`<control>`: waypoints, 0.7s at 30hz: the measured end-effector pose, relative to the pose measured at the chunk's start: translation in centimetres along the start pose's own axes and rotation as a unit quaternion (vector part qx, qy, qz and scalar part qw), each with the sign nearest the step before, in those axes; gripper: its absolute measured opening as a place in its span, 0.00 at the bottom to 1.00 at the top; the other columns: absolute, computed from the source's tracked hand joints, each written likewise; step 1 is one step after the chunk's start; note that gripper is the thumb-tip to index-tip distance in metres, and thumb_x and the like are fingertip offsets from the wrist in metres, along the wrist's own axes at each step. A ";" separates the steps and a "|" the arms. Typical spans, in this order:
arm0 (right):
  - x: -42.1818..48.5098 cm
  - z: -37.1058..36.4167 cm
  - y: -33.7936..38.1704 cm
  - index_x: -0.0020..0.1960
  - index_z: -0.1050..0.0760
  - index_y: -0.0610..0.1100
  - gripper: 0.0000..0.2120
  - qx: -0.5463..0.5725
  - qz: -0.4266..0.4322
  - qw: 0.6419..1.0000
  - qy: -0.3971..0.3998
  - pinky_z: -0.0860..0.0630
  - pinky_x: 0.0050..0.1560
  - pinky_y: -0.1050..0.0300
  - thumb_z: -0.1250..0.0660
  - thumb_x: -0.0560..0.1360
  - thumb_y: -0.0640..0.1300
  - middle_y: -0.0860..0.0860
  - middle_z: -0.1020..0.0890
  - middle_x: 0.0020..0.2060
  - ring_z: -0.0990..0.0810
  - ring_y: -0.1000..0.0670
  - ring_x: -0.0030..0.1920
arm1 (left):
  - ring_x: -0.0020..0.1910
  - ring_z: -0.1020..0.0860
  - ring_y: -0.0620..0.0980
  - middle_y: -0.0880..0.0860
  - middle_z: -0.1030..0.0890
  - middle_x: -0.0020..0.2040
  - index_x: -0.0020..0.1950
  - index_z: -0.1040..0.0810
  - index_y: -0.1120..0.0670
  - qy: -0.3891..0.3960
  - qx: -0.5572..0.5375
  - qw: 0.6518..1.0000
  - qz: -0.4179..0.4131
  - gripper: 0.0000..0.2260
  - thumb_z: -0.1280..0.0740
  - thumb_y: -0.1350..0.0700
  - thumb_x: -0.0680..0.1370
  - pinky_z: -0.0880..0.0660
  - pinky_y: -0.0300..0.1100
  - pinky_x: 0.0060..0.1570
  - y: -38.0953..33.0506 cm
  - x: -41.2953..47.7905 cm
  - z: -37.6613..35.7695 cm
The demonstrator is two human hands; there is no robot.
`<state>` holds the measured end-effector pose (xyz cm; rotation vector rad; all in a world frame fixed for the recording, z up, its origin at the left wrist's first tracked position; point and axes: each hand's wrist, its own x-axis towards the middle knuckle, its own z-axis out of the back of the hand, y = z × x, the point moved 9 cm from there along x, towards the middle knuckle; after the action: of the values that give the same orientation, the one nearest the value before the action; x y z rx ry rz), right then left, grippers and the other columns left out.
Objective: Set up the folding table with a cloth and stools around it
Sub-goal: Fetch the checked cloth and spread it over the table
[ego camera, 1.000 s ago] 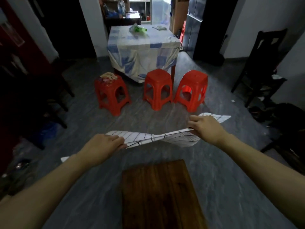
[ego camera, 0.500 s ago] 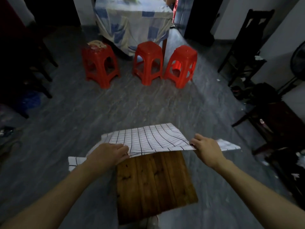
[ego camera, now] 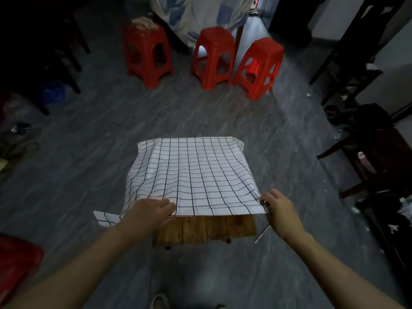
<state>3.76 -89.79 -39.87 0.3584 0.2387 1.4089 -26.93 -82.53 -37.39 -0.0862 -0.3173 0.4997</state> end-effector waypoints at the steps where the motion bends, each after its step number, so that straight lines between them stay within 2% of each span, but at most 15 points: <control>1: -0.6 -0.4 -0.8 0.44 0.22 0.45 0.12 0.010 0.003 1.000 -0.002 0.26 0.31 0.53 0.28 0.67 0.30 0.53 0.27 0.39 0.27 0.50 0.34 | 0.23 0.30 0.46 0.47 0.28 0.30 0.37 0.27 0.52 0.011 0.004 1.000 0.010 0.13 0.41 0.45 0.75 0.42 0.36 0.24 -0.9 -0.4 -0.4; 3: -2.0 -1.8 -2.7 0.45 0.22 0.45 0.13 0.017 0.012 1.000 -0.007 0.24 0.33 0.50 0.29 0.67 0.29 0.51 0.27 0.39 0.26 0.49 0.35 | 0.24 0.30 0.46 0.47 0.27 0.32 0.40 0.29 0.51 0.029 -0.007 0.999 0.025 0.08 0.42 0.49 0.74 0.42 0.37 0.25 -2.8 -1.5 -2.3; 6: -4.6 -4.1 -5.3 0.44 0.24 0.43 0.13 0.008 0.030 1.000 -0.003 0.27 0.31 0.52 0.30 0.66 0.27 0.50 0.28 0.39 0.28 0.48 0.35 | 0.26 0.29 0.47 0.47 0.27 0.35 0.43 0.29 0.50 0.060 -0.013 0.997 0.046 0.04 0.44 0.54 0.73 0.40 0.38 0.24 -5.1 -3.5 -6.2; 10: -6.7 -6.5 -9.2 0.44 0.24 0.40 0.18 -0.006 0.057 0.998 0.001 0.27 0.33 0.52 0.33 0.60 0.23 0.48 0.28 0.40 0.29 0.45 0.37 | 0.27 0.27 0.49 0.47 0.26 0.36 0.43 0.28 0.51 0.086 -0.007 0.990 0.110 0.07 0.44 0.53 0.74 0.40 0.38 0.24 -7.2 -5.9 -10.6; 12: -7.7 -7.8 -10.6 0.44 0.24 0.38 0.20 -0.004 0.060 0.998 0.005 0.29 0.35 0.54 0.36 0.57 0.21 0.47 0.28 0.40 0.28 0.45 0.38 | 0.29 0.26 0.51 0.47 0.25 0.38 0.45 0.30 0.50 0.078 -0.041 0.986 0.144 0.06 0.44 0.51 0.76 0.34 0.40 0.23 -7.8 -7.2 -12.8; 15: -9.6 -10.4 -12.6 0.44 0.24 0.39 0.20 0.005 0.040 0.999 0.008 0.31 0.35 0.56 0.36 0.57 0.20 0.48 0.28 0.41 0.29 0.46 0.38 | 0.31 0.25 0.51 0.47 0.25 0.39 0.47 0.32 0.48 0.092 -0.056 0.978 0.179 0.11 0.50 0.47 0.80 0.27 0.45 0.26 -8.6 -9.1 -16.8; 19: -12.9 -15.9 -15.2 0.44 0.24 0.40 0.20 0.013 0.000 1.000 0.014 0.25 0.34 0.52 0.34 0.59 0.19 0.49 0.29 0.42 0.28 0.46 0.38 | 0.30 0.27 0.53 0.49 0.26 0.38 0.46 0.32 0.50 0.115 -0.069 0.975 0.176 0.01 0.42 0.54 0.76 0.29 0.43 0.26 -10.1 -11.1 -21.0; 21: -14.7 -18.8 -16.1 0.43 0.24 0.39 0.19 0.028 -0.024 0.999 0.020 0.24 0.36 0.51 0.35 0.61 0.20 0.48 0.28 0.42 0.27 0.45 0.39 | 0.30 0.28 0.53 0.50 0.26 0.38 0.45 0.30 0.52 0.129 -0.064 0.971 0.189 0.06 0.33 0.61 0.73 0.32 0.42 0.25 -10.5 -12.3 -22.7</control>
<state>9.31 -104.35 -64.06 0.3675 0.3179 1.3654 -25.11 -97.82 -60.64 -0.3395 -0.0753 0.8365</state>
